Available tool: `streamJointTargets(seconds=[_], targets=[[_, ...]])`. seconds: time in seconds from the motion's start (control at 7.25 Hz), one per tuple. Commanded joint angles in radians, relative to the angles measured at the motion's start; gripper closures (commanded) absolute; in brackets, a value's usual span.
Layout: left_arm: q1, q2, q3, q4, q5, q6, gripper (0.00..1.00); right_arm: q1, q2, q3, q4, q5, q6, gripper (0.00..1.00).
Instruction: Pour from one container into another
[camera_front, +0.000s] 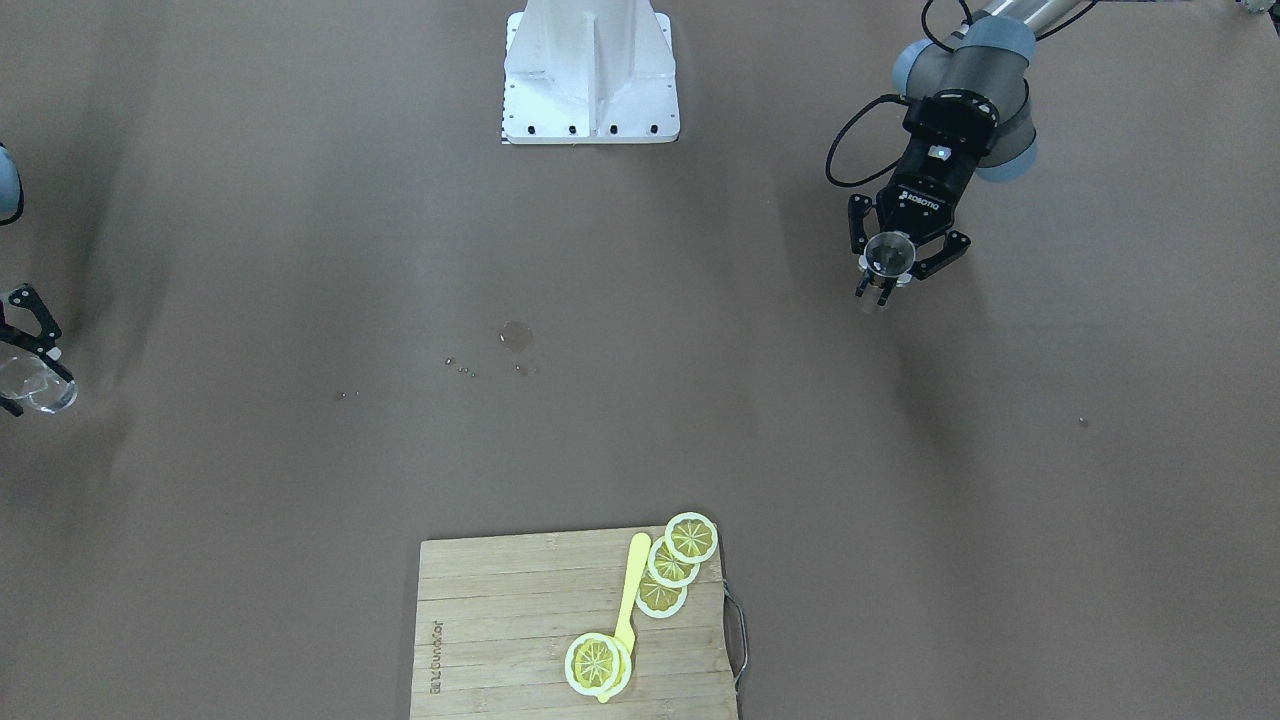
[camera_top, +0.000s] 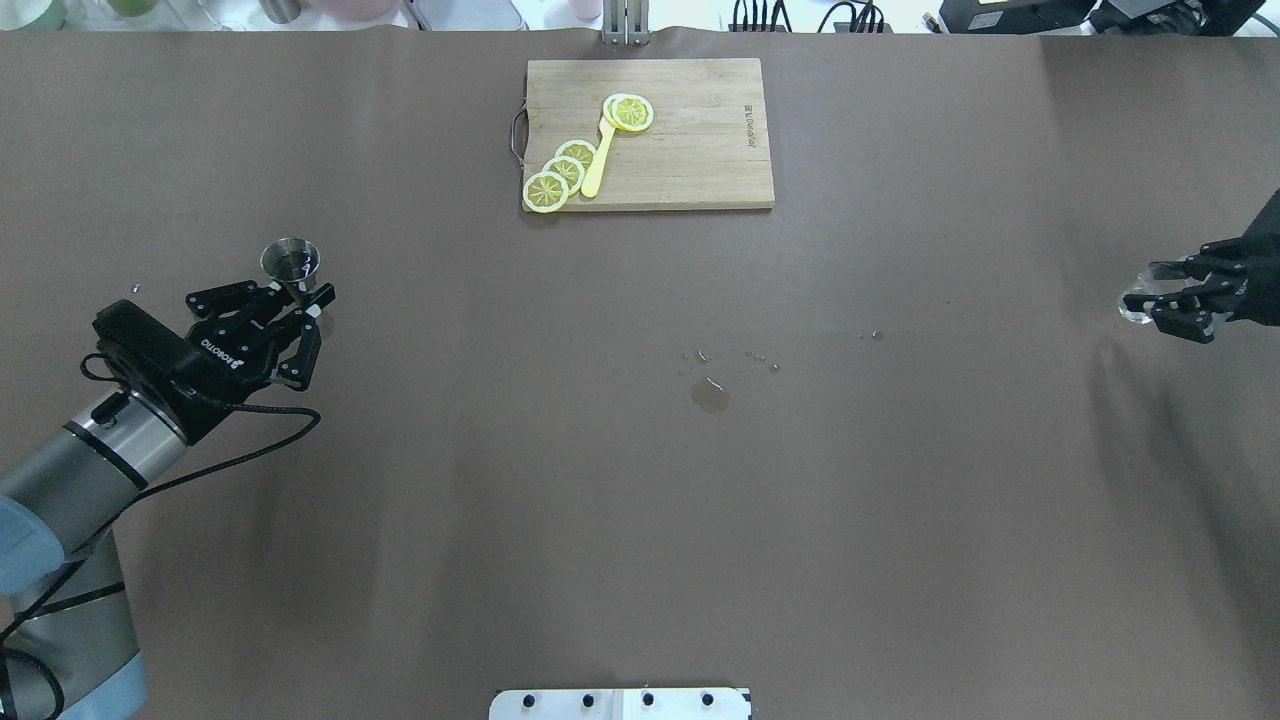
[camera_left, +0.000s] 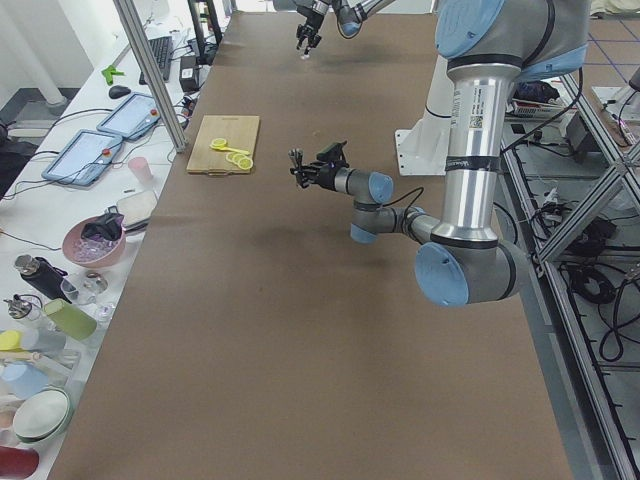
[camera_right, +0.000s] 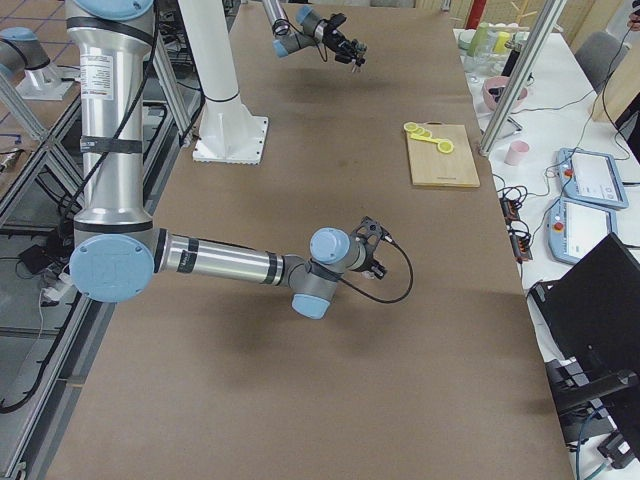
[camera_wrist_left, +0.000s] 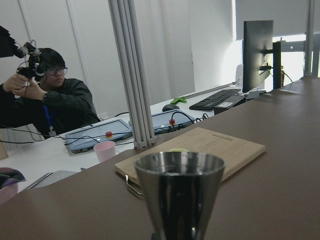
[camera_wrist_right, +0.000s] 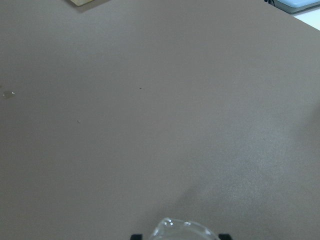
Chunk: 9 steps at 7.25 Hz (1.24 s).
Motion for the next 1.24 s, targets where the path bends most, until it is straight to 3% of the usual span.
streamJointTargets(seconds=[0.0,0.55,1.1], targets=[[0.055,0.048,-0.001,0.007,0.159,-0.081,1.0,-0.032,0.006,-0.026,0.016,-0.03,-0.002,1.0],[0.076,0.071,0.007,0.176,0.256,-0.278,1.0,-0.059,0.027,-0.065,0.023,-0.059,0.0,1.0],[0.082,0.076,0.048,0.219,0.315,-0.39,1.0,-0.067,0.039,-0.079,0.023,-0.059,0.0,1.0]])
